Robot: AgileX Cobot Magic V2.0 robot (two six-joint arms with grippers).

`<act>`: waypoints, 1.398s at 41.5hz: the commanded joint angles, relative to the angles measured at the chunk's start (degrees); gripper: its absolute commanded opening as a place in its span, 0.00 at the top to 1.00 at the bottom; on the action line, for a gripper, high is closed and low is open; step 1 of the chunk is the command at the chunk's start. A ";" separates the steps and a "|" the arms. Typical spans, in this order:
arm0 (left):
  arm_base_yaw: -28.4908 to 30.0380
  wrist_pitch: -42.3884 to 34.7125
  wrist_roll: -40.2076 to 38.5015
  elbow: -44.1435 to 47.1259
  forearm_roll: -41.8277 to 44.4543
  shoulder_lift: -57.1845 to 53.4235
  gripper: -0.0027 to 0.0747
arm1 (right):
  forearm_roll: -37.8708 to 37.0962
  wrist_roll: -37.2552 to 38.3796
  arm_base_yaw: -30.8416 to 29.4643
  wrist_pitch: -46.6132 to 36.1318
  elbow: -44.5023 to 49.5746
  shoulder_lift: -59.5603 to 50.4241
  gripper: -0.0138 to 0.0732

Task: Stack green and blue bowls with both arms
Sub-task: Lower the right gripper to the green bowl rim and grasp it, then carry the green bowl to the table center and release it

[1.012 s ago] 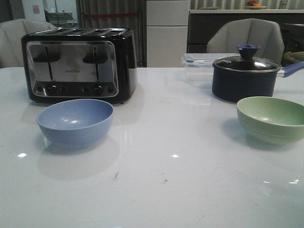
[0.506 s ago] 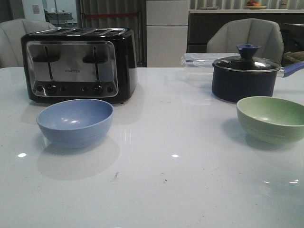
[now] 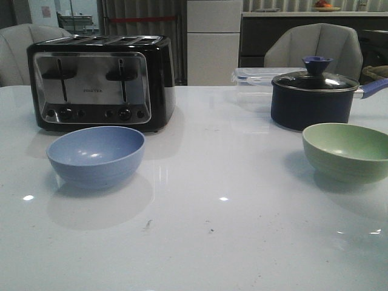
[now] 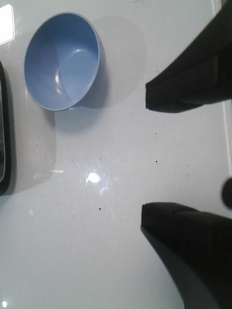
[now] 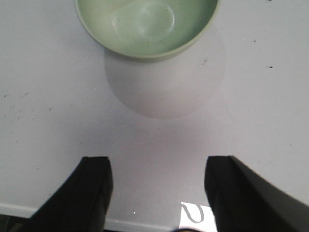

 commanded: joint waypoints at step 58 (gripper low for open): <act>-0.08 -4.06 -0.34 -2.06 -0.44 0.30 0.51 | 3.09 0.37 -4.47 2.70 -36.00 36.59 0.78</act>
